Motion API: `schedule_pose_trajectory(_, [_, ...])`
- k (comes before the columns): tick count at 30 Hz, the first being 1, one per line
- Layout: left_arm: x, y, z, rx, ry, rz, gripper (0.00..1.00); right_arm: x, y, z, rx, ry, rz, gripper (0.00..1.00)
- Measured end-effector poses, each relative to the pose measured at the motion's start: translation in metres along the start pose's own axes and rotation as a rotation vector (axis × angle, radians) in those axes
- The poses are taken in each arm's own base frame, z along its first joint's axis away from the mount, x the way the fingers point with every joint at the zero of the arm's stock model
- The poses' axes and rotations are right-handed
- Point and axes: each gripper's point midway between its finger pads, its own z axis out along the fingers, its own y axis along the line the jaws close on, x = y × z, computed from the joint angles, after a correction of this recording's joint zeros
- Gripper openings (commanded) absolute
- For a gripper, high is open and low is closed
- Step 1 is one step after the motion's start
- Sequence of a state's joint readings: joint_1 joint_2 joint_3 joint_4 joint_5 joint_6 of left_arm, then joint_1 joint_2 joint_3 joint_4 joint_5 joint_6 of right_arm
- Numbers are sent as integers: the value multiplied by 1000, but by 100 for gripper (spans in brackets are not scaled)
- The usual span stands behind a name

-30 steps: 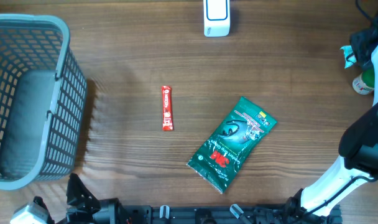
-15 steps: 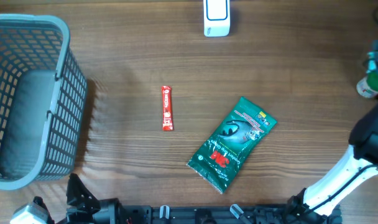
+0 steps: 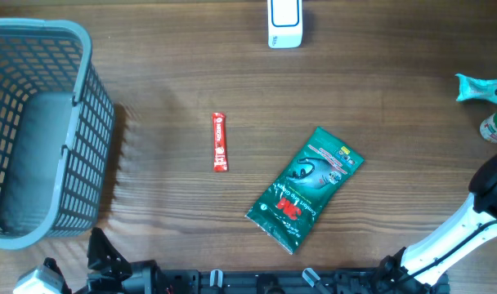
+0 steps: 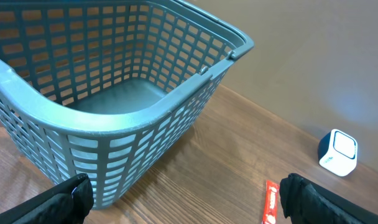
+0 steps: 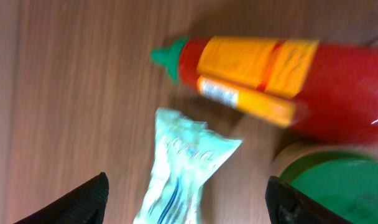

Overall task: Scan the item barcode
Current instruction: 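Carry the wipes pack off the table to the right, then reach the right gripper to the red Nescafe stick and grasp it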

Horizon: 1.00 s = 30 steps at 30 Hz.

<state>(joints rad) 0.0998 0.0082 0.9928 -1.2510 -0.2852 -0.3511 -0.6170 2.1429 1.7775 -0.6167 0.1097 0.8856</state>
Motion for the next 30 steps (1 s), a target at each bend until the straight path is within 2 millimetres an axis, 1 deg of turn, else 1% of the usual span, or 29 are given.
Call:
schedule_pose_trajectory(3, [0, 0, 0, 0, 0, 0, 100, 17, 16, -6, -91, 107, -30, 82])
schedule_pose_trajectory(5, [0, 0, 0, 0, 0, 0, 100, 33, 27, -21, -160, 200, -55, 82])
schedule_pose_trajectory(6, [0, 0, 0, 0, 0, 0, 100, 41, 37, -41, -216, 253, -68, 81])
schedule_pose_trajectory(8, [0, 0, 0, 0, 0, 0, 100, 55, 51, -74, -286, 320, -98, 81])
schedule_pose_trajectory(10, [0, 0, 0, 0, 0, 0, 100, 81, 69, -116, -364, 397, -169, 80])
schedule_pose_trajectory(12, [0, 0, 0, 0, 0, 0, 100, 111, 82, -146, -412, 463, -247, 80])
schedule_pose_trajectory(13, [0, 0, 0, 0, 0, 0, 100, 134, 89, -161, -430, 508, -298, 80])
schedule_pose_trajectory(15, [0, 0, 0, 0, 0, 0, 100, 194, 98, -186, -453, 618, -428, 80])
schedule_pose_trajectory(16, [0, 0, 0, 0, 0, 0, 100, 216, 98, -194, -451, 654, -475, 80])
schedule_pose_trajectory(17, [0, 0, 0, 0, 0, 0, 100, 244, 98, -204, -451, 698, -539, 80])
schedule_pose_trajectory(18, [0, 0, 0, 0, 0, 0, 100, 266, 98, -214, -456, 728, -589, 80])
schedule_pose_trajectory(19, [0, 0, 0, 0, 0, 0, 100, 299, 97, -228, -464, 768, -665, 78])
schedule_pose_trajectory(22, [0, 0, 0, 0, 0, 0, 100, 374, 87, -262, -473, 815, -862, 77])
schedule_pose_trajectory(23, [0, 0, 0, 0, 0, 0, 100, 403, 79, -273, -461, 808, -947, 86])
schedule_pose_trajectory(24, [0, 0, 0, 0, 0, 0, 100, 423, 71, -282, -453, 795, -1012, 92])
schedule_pose_trajectory(26, [0, 0, 0, 0, 0, 0, 100, 460, 58, -302, -464, 763, -1140, 91])
schedule_pose_trajectory(27, [0, 0, 0, 0, 0, 0, 100, 473, 54, -309, -474, 744, -1184, 91])
schedule_pose_trajectory(28, [0, 0, 0, 0, 0, 0, 100, 479, 52, -314, -482, 738, -1206, 77])
schedule_pose_trajectory(29, [0, 0, 0, 0, 0, 0, 100, 500, 44, -328, -504, 720, -1267, 75])
schedule_pose_trajectory(30, [0, 0, 0, 0, 0, 0, 100, 509, 41, -335, -522, 709, -1291, 74])
